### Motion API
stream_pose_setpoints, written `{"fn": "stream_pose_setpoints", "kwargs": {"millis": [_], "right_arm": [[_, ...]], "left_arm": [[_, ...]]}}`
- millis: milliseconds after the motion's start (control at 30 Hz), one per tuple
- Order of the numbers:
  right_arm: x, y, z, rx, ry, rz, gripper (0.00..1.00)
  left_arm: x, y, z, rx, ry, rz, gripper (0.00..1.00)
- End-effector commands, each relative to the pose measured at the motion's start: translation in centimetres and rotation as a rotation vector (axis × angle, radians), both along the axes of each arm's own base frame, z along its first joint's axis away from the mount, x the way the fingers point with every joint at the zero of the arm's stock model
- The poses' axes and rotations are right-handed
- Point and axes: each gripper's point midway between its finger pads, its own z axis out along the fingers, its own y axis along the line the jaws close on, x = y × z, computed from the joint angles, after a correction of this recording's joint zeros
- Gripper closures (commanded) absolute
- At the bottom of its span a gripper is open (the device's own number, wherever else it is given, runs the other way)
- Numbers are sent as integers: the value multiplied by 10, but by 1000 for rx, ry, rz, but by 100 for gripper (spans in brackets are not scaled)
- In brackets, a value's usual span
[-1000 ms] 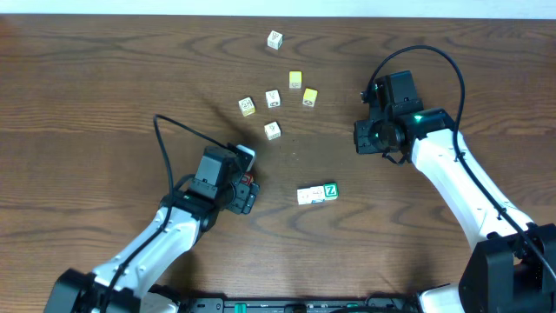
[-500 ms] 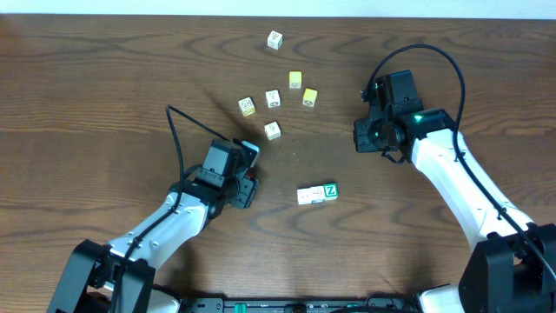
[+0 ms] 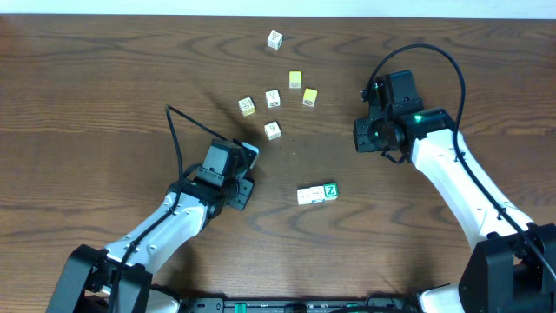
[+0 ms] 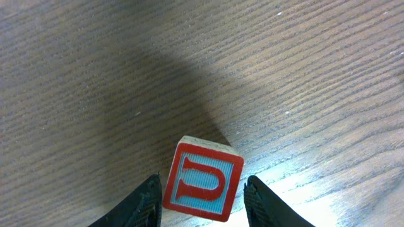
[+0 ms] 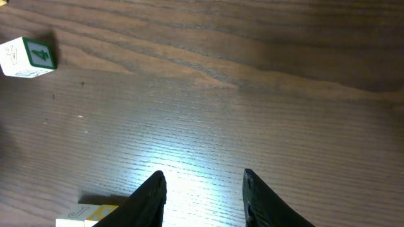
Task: Lift 4 blocks
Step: 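Lower the left gripper over the red U block and close on it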
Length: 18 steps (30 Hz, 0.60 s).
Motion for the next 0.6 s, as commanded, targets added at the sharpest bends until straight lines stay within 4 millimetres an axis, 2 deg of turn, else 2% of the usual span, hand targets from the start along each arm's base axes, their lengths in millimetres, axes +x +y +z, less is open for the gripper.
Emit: {"fn": "stream_pose_setpoints", "kwargs": {"millis": [0, 67, 133, 200, 433, 567], "right_arm": [[4, 4, 5, 6, -16, 18, 63], [4, 4, 5, 6, -16, 18, 63], [4, 5, 5, 6, -16, 19, 63], [4, 5, 5, 6, -16, 19, 63], [4, 4, 5, 6, -15, 18, 63], [4, 4, 5, 6, -16, 18, 63]], "left_arm": [[7, -2, 9, 0, -28, 1, 57], [7, -2, 10, 0, -29, 1, 57], [7, -2, 10, 0, -30, 0, 48], [9, -3, 11, -3, -37, 0, 45], [24, -9, 21, -35, -112, 1, 43], [24, -9, 21, -34, -111, 1, 43]]}}
